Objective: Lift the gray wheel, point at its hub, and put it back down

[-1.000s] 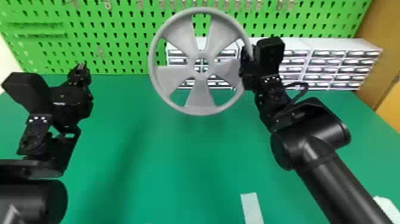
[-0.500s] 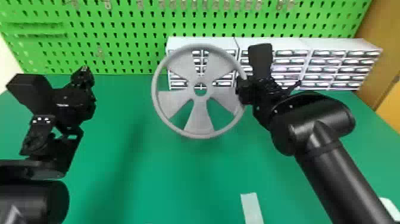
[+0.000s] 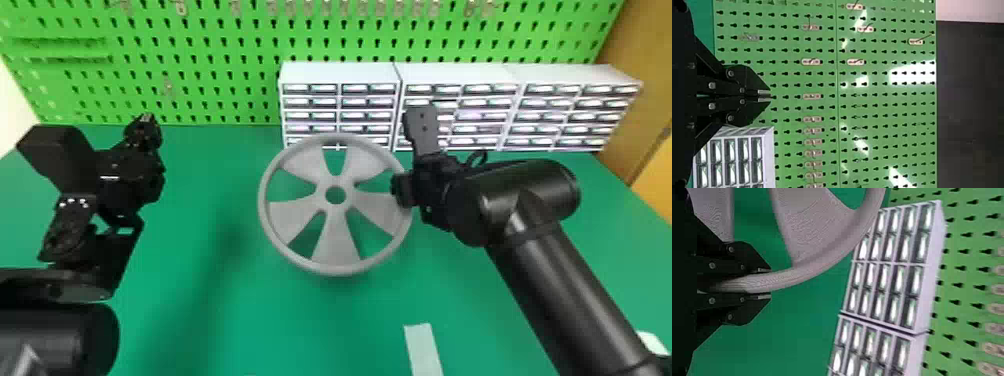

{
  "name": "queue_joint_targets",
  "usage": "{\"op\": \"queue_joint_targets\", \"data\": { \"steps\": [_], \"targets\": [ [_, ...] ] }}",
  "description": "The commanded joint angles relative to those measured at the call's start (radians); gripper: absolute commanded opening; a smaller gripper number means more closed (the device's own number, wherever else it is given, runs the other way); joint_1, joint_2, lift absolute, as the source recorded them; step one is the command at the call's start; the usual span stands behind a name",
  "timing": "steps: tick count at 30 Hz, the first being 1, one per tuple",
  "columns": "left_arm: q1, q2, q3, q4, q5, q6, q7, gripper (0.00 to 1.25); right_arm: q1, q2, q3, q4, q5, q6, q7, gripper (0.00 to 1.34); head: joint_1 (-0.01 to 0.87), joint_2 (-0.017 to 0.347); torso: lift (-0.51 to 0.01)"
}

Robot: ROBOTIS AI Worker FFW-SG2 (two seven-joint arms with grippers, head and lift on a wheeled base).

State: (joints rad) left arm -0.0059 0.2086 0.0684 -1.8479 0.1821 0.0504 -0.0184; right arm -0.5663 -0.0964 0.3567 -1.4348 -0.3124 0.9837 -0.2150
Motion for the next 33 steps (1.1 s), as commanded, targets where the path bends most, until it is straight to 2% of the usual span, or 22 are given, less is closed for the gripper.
{"op": "queue_joint_targets", "data": {
  "steps": [1,3,10,18,33],
  "targets": [
    [0.0,0.0,-0.002,0.001,0.0,0.003,0.0,0.03,-0.018,0.001,0.002,0.062,-0.028,0.038,0.034,0.01,0.692,0.048,-0.088],
    [0.0,0.0,-0.002,0.003,0.0,0.005,0.0,0.03,-0.024,0.001,0.005,0.09,-0.037,0.046,0.055,0.01,0.692,0.048,-0.088],
    [-0.002,0.0,-0.005,0.004,0.002,0.008,0.0,0.03,-0.034,0.009,0.03,0.162,-0.054,0.066,0.065,0.01,0.692,0.048,-0.088],
    [-0.002,0.0,-0.007,0.009,0.005,0.009,0.0,0.03,-0.043,0.006,0.048,0.238,-0.063,0.069,0.088,0.01,0.692,0.048,-0.088],
    [-0.002,0.0,-0.012,0.012,0.005,0.009,0.0,0.03,-0.046,0.007,0.062,0.278,-0.059,0.067,0.088,0.01,0.692,0.048,-0.088]
  ]
}}
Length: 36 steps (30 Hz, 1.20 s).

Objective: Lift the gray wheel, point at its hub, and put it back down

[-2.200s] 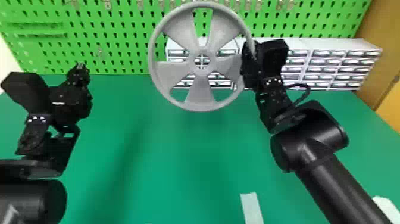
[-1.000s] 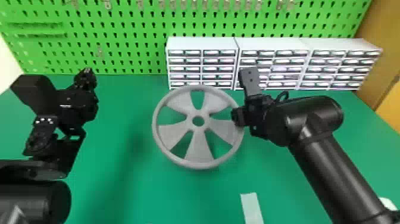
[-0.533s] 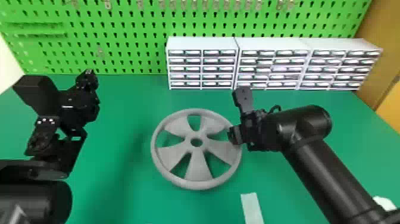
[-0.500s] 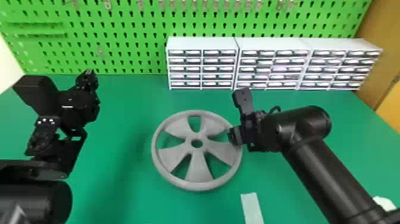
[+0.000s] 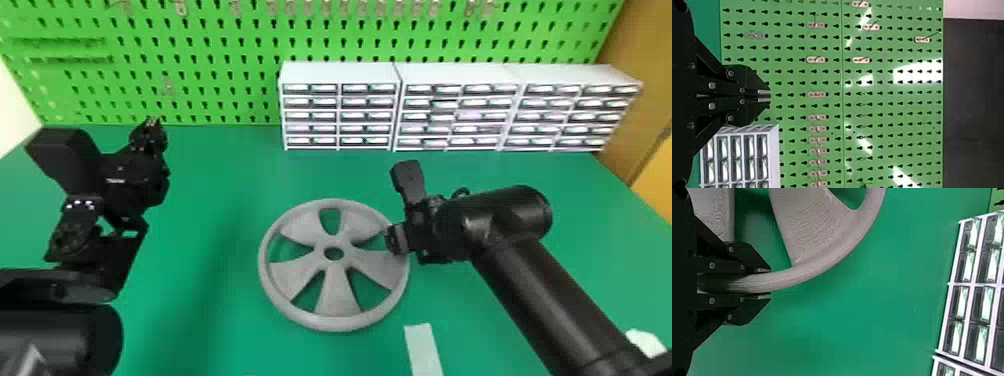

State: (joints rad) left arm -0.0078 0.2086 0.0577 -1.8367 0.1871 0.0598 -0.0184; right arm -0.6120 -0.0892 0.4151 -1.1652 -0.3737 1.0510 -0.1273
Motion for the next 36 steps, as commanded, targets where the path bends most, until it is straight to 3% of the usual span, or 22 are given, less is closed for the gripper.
{"op": "queue_joint_targets", "data": {
  "steps": [1,36],
  "targets": [
    [0.0,0.0,-0.001,0.001,0.0,0.0,0.0,0.03,0.0,0.0,0.004,0.01,0.002,0.0,0.0,0.01,0.692,0.048,-0.088],
    [-0.001,0.0,-0.01,0.007,0.008,0.0,-0.002,0.03,-0.008,0.0,0.01,0.059,0.013,-0.005,0.001,0.02,0.692,0.048,-0.088]
  ]
}}
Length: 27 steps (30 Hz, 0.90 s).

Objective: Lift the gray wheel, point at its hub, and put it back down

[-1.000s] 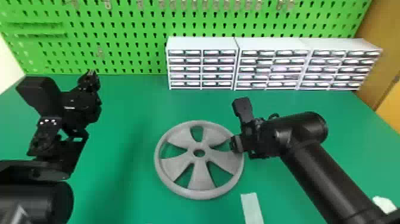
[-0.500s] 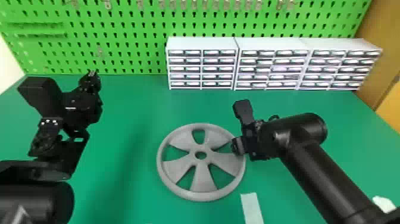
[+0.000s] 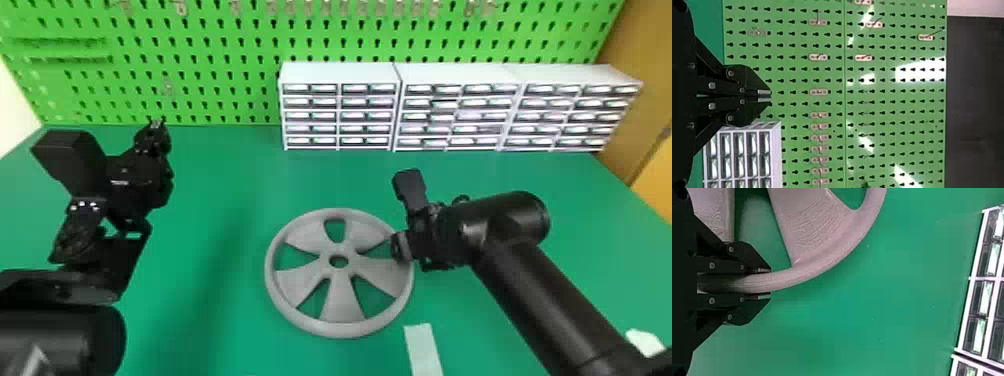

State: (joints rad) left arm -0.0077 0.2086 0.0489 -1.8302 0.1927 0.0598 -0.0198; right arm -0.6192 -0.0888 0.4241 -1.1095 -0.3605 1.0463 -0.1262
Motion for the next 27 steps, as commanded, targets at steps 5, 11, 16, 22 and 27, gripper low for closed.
{"op": "queue_joint_targets", "data": {
  "steps": [5,11,16,22,27],
  "targets": [
    [-0.002,0.0,-0.003,0.002,0.002,0.0,0.0,0.03,-0.002,0.0,0.001,0.005,0.006,0.0,0.0,0.03,0.692,0.048,-0.088],
    [-0.002,0.0,-0.004,0.002,0.002,0.0,0.0,0.03,-0.002,0.0,0.001,0.005,0.012,0.0,-0.001,0.15,0.692,0.048,-0.088],
    [-0.002,0.0,-0.004,0.002,0.002,0.0,0.0,0.03,-0.004,0.0,-0.001,0.005,0.017,-0.005,-0.001,0.49,0.692,0.048,-0.088],
    [0.0,0.0,-0.004,0.002,0.002,0.0,0.0,0.03,-0.005,0.001,0.001,0.005,0.026,-0.014,-0.001,0.75,0.692,0.048,-0.088],
    [0.0,0.0,-0.004,0.002,0.002,0.0,-0.002,0.03,-0.005,0.001,-0.004,0.005,0.035,-0.028,-0.001,0.86,0.692,0.048,-0.088]
  ]
}}
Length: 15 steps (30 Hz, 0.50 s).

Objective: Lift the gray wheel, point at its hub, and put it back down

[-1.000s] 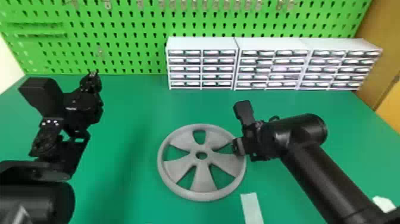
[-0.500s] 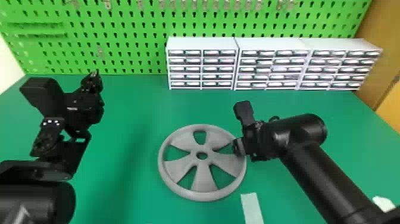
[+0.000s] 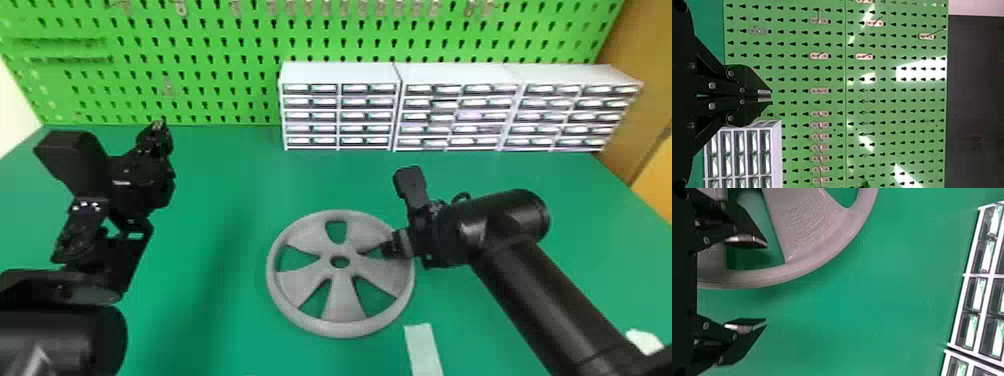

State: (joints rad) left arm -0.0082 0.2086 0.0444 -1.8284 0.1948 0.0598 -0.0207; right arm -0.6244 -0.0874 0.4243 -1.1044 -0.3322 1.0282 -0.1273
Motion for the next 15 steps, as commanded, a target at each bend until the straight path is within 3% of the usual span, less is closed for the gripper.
{"op": "queue_joint_targets", "data": {
  "steps": [1,7,15],
  "targets": [
    [0.001,0.0,0.0,0.0,0.002,0.0,-0.001,0.03,0.0,0.0,-0.007,-0.002,0.008,-0.013,0.0,0.86,0.692,0.048,-0.088],
    [0.002,0.0,0.002,0.0,0.002,0.0,-0.001,0.03,0.003,0.0,-0.039,-0.019,0.025,-0.037,0.0,0.87,0.692,0.048,-0.088],
    [0.004,0.0,0.005,0.0,0.005,0.0,-0.004,0.03,0.032,-0.009,-0.111,-0.121,0.087,-0.138,0.0,0.87,0.692,0.048,-0.088]
  ]
}}
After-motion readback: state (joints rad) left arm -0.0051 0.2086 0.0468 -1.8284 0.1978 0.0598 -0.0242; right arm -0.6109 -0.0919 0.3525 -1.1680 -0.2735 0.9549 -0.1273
